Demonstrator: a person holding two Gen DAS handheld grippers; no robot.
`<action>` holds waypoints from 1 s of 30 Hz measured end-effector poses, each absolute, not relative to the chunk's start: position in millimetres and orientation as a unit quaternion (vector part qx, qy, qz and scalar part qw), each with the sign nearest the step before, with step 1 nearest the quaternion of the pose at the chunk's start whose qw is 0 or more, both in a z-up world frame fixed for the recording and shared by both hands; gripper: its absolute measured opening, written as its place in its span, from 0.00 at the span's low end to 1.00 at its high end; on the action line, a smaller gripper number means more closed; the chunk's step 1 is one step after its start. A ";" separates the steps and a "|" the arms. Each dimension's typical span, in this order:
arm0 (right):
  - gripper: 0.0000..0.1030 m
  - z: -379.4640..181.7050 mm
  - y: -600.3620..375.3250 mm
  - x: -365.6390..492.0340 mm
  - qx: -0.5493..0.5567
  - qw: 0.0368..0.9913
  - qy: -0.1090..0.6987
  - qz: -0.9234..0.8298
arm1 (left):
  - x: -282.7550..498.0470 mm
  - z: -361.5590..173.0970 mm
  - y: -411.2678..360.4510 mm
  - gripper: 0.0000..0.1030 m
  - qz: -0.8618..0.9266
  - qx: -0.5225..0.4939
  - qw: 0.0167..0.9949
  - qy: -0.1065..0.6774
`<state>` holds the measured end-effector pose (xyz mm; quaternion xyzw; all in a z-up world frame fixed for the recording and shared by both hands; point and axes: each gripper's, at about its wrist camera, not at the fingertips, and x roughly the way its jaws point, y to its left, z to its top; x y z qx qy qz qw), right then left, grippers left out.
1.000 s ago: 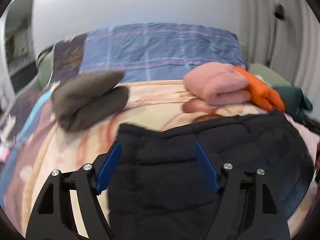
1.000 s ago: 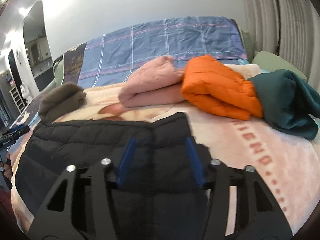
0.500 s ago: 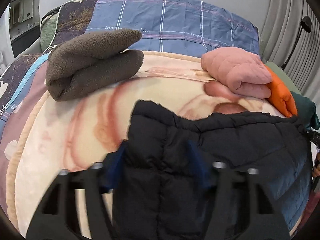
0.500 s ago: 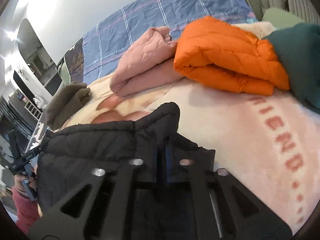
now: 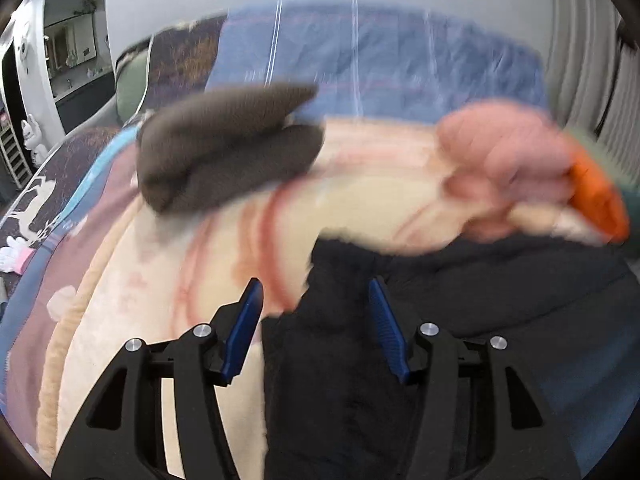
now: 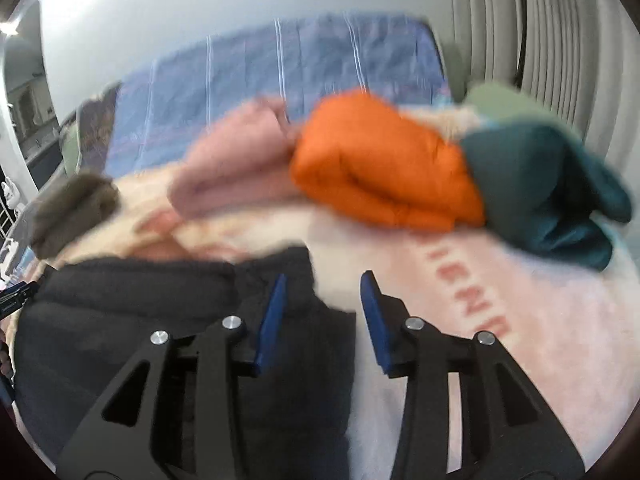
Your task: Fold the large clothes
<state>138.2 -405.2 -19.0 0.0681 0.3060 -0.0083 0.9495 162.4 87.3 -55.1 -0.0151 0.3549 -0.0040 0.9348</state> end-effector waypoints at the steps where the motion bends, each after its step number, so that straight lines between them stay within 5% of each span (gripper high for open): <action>1: 0.40 -6.0 -394.0 129.7 0.071 0.956 0.285 0.018 | 156.1 -41.8 83.9 0.55 -0.019 -0.027 0.941 0.337; 6: 0.44 -0.5 -334.2 121.4 0.096 0.948 0.277 0.125 | 132.1 -12.8 23.8 0.60 -0.130 -0.030 0.945 0.299; 11: 0.49 -90.6 -304.8 161.8 0.052 0.915 0.395 0.062 | 151.1 -92.5 -31.9 0.76 -0.124 0.053 0.913 0.386; 30: 0.50 -110.4 -312.4 169.2 0.060 0.907 0.412 0.068 | 156.7 -120.3 -24.0 0.79 -0.146 0.019 0.913 0.380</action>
